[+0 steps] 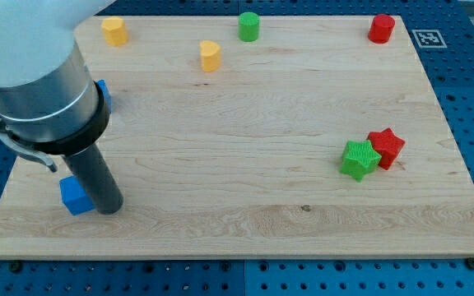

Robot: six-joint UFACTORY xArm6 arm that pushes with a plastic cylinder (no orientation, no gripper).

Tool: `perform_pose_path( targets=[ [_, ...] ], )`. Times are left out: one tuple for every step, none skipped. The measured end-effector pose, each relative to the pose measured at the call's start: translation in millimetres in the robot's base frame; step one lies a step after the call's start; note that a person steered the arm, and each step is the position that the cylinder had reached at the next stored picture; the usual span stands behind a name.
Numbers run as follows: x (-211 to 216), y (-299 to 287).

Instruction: Slide red star to the bottom right

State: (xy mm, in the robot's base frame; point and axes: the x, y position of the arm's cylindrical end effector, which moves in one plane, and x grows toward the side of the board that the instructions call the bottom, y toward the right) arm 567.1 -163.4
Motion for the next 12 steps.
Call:
perform_pose_path(
  targets=[
    [0, -7],
    [0, -8],
    [0, 23],
    [-7, 81],
    [-28, 118],
    [-32, 123],
    [-35, 125],
    [-74, 149],
    [-122, 193],
    [-152, 237],
    [-152, 238],
    [-152, 238]
  ],
)
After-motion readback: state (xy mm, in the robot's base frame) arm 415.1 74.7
